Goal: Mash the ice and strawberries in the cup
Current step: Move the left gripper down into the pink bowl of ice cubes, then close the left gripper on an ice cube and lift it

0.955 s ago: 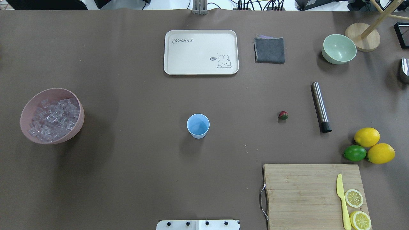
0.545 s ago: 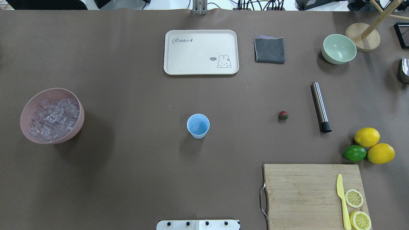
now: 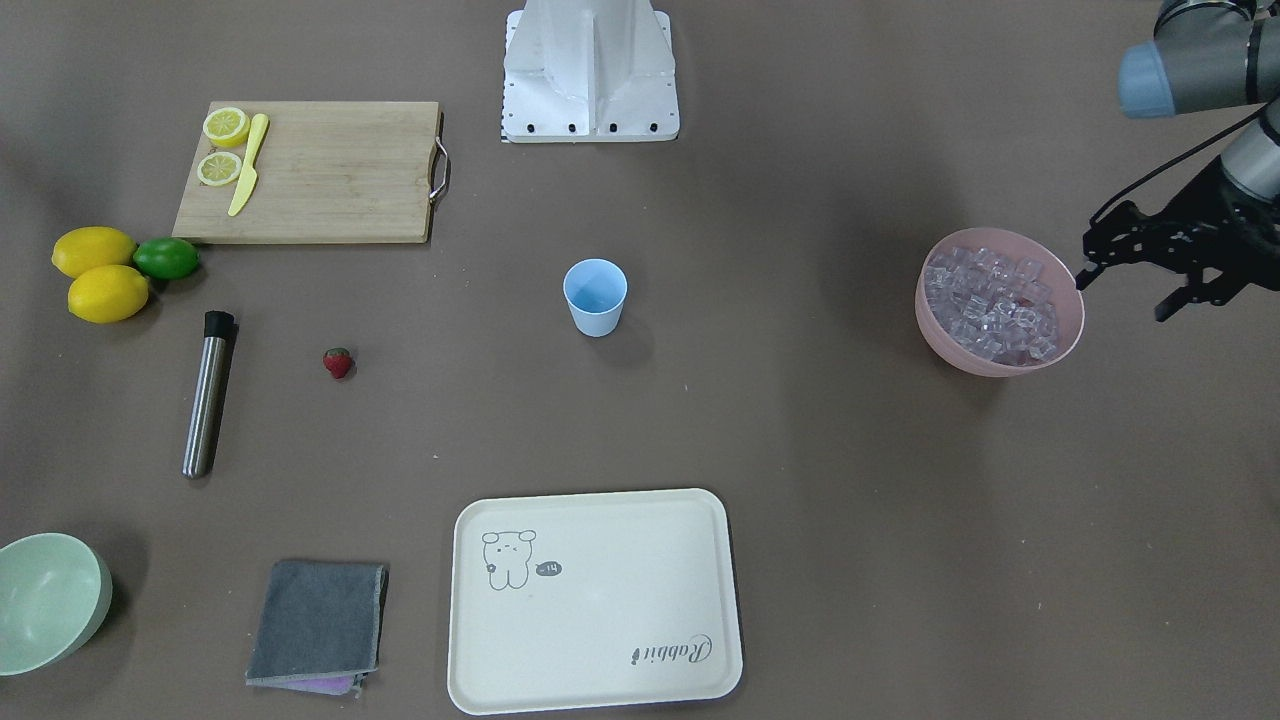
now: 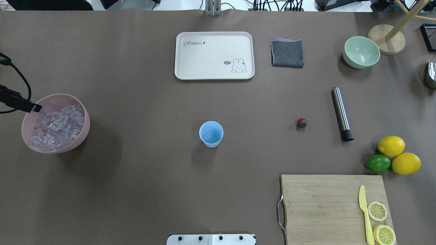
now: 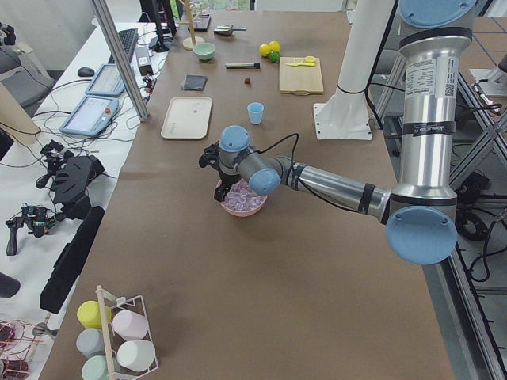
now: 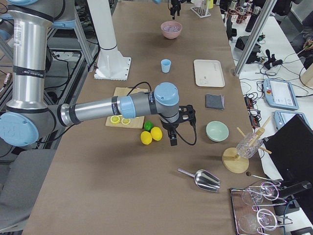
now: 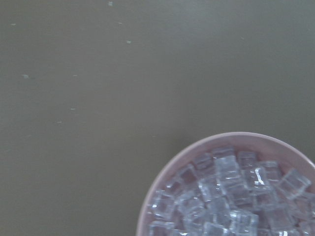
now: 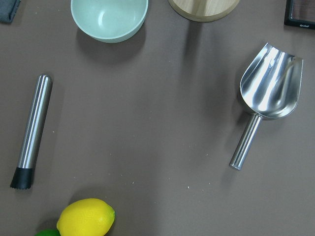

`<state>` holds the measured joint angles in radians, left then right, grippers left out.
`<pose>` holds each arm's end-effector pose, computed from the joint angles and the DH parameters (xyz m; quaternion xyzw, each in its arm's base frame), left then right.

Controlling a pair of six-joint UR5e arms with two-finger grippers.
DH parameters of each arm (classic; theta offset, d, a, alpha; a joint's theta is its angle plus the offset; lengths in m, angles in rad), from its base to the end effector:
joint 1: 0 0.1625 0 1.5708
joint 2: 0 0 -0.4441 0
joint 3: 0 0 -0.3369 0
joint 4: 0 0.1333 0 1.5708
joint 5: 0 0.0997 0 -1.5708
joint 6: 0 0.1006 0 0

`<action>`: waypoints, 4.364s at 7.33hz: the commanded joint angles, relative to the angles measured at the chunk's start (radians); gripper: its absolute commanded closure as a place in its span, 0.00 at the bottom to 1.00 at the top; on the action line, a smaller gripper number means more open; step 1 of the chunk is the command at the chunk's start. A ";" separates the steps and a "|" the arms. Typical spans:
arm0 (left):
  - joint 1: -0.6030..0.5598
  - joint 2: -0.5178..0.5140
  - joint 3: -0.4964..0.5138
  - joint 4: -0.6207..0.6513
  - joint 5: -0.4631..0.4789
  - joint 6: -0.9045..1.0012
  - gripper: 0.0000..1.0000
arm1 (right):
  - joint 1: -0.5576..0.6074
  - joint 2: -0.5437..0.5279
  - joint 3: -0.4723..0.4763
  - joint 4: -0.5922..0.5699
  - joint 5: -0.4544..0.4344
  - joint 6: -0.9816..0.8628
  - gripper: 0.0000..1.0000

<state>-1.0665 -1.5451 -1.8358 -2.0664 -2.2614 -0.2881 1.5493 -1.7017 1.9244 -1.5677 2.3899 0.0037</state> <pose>0.1529 -0.4203 0.5173 0.1899 0.4219 0.2156 0.8599 0.0516 -0.3844 0.5730 0.0983 -0.3969 -0.0530 0.9110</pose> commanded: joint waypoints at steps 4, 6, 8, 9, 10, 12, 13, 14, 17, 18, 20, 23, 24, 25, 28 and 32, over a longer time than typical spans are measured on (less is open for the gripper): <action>0.150 0.062 -0.002 -0.003 0.117 0.156 0.02 | -0.002 -0.003 -0.005 0.000 0.002 -0.001 0.00; 0.157 0.082 -0.005 -0.029 0.103 0.144 0.02 | -0.002 -0.003 -0.005 0.000 0.002 0.001 0.00; 0.164 0.092 -0.003 -0.037 0.102 0.142 0.02 | -0.003 -0.003 -0.005 0.000 0.002 0.002 0.00; 0.175 0.094 -0.003 -0.037 0.102 0.141 0.02 | -0.005 -0.003 -0.005 0.000 0.000 0.004 0.00; 0.200 0.092 -0.005 -0.050 0.103 0.074 0.02 | -0.005 -0.003 -0.005 0.000 0.000 0.002 0.00; 0.256 0.094 0.016 -0.112 0.112 -0.002 0.02 | -0.005 -0.003 -0.007 0.000 0.000 0.002 0.00; 0.257 0.094 0.035 -0.115 0.114 0.000 0.02 | -0.005 -0.003 -0.007 0.000 0.000 0.002 0.00; 0.257 0.094 0.045 -0.115 0.115 0.000 0.02 | -0.005 -0.003 -0.007 0.000 0.000 0.004 0.00; 0.252 0.086 0.043 -0.115 0.105 -0.002 0.08 | -0.006 -0.001 -0.005 0.000 0.000 0.002 0.00; 0.250 0.080 0.041 -0.115 0.102 -0.003 0.30 | -0.006 -0.001 -0.005 0.000 0.000 0.002 0.00; 0.244 0.071 0.039 -0.116 0.091 0.000 0.77 | -0.006 -0.001 -0.005 0.000 0.000 0.001 0.00; 0.240 0.068 0.039 -0.118 0.091 0.000 1.00 | -0.006 -0.001 -0.005 0.000 0.000 0.001 0.00; 0.234 0.060 0.039 -0.116 0.091 0.000 1.00 | -0.006 -0.001 -0.004 0.000 0.000 0.001 0.00; 0.218 0.059 0.038 -0.116 0.089 0.000 1.00 | -0.006 -0.001 -0.004 0.000 0.000 0.002 0.00; 0.107 0.025 0.038 -0.109 -0.019 0.000 1.00 | -0.006 -0.001 -0.004 0.000 0.000 0.006 0.00; 0.033 -0.088 0.044 -0.077 -0.026 -0.105 1.00 | -0.005 -0.001 -0.002 0.000 0.000 0.007 0.00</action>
<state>-1.0181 -1.5865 -1.7920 -2.1544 -2.2851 -0.3175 1.5434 -1.7027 1.9218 -1.5677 2.3900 0.0105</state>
